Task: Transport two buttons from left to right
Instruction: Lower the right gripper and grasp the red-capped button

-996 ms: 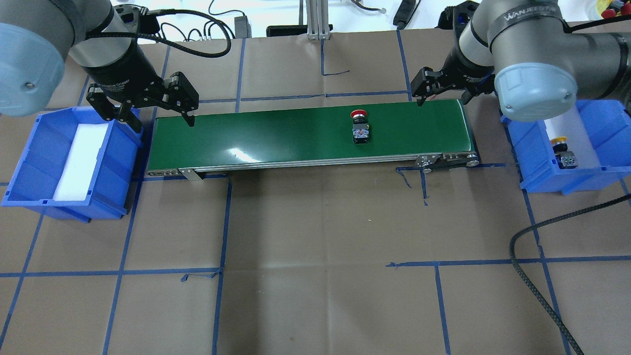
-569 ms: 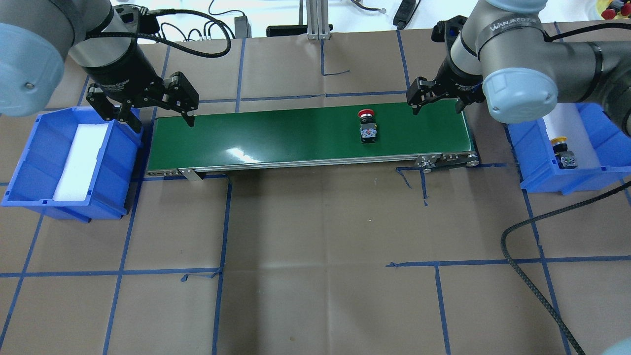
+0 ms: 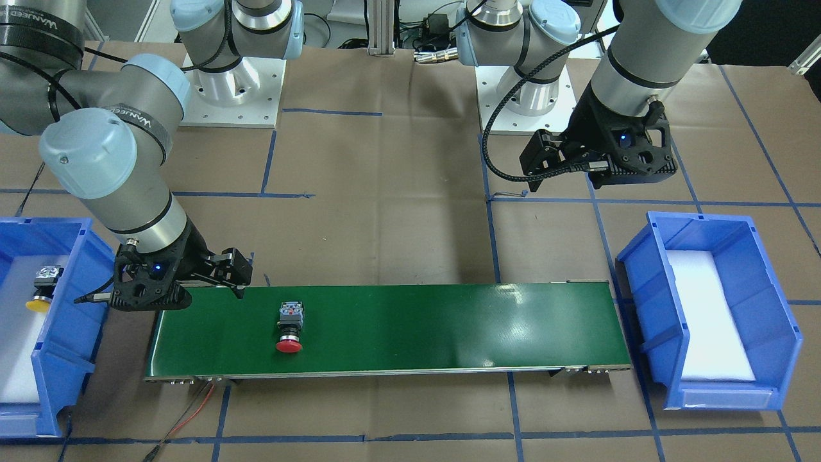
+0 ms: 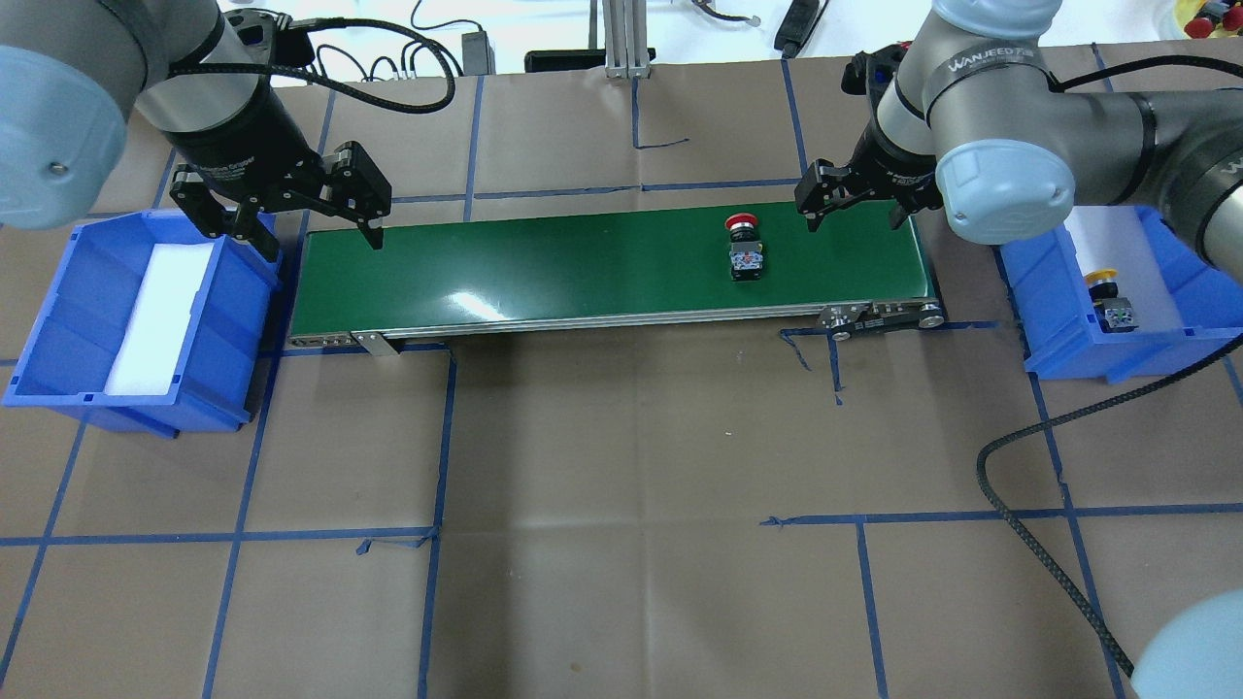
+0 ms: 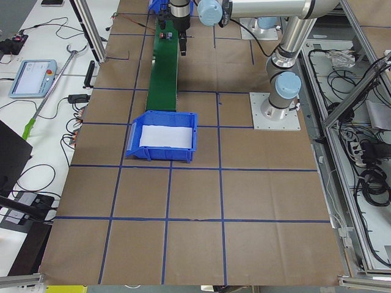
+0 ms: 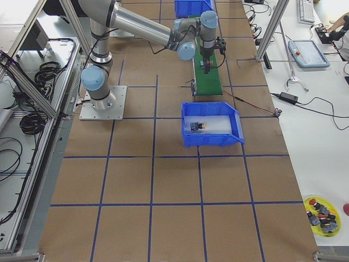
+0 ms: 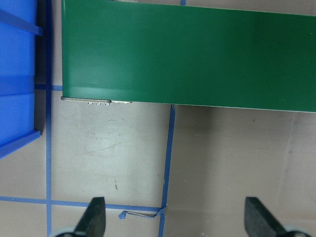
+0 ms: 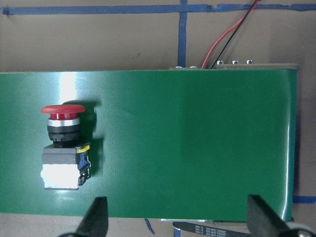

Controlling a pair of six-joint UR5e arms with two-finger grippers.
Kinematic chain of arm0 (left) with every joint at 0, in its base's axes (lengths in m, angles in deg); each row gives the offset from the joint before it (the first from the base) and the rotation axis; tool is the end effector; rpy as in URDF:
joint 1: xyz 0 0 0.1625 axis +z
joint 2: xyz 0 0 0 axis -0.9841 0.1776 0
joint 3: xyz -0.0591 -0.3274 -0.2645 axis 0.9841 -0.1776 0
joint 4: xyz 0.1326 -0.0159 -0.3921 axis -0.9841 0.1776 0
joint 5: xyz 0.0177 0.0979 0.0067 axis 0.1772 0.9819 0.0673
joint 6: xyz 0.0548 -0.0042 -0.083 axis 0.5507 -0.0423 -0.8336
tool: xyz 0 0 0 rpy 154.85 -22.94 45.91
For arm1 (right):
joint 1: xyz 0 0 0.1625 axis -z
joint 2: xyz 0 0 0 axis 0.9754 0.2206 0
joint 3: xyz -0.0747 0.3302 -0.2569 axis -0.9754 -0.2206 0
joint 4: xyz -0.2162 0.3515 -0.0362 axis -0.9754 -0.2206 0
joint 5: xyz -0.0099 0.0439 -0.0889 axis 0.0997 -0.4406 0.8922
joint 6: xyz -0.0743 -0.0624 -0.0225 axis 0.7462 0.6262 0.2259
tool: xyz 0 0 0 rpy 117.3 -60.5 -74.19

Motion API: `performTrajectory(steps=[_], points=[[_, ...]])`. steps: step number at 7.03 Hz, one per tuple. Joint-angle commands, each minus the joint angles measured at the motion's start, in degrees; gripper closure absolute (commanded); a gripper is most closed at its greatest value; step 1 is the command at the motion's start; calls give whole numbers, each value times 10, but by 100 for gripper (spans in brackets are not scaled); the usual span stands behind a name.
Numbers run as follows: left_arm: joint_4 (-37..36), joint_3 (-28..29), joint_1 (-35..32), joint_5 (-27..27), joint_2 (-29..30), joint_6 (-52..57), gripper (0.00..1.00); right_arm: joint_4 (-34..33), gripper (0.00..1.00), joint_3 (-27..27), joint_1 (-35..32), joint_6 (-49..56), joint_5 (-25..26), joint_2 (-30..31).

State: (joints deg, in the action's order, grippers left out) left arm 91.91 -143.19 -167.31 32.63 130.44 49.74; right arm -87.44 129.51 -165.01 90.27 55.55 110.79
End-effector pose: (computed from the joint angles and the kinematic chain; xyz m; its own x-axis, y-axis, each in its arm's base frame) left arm -0.1128 -0.5084 0.4679 -0.9964 -0.0846 0.0110 -0.0842 0.9960 0.0299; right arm 0.1179 -0.5921 0.3214 -0.9971 -0.0255 -0.0714 -0.0182 0.9947 -0.1014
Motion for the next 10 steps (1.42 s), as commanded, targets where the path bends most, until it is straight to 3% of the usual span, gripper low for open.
performTrajectory(steps=[1,10], points=[[0,1,0,0,1,0,0,-4,0,0,0,0,0,-5],[0,1,0,0,1,0,0,-5,0,-23,-8,-19,-3,-63]])
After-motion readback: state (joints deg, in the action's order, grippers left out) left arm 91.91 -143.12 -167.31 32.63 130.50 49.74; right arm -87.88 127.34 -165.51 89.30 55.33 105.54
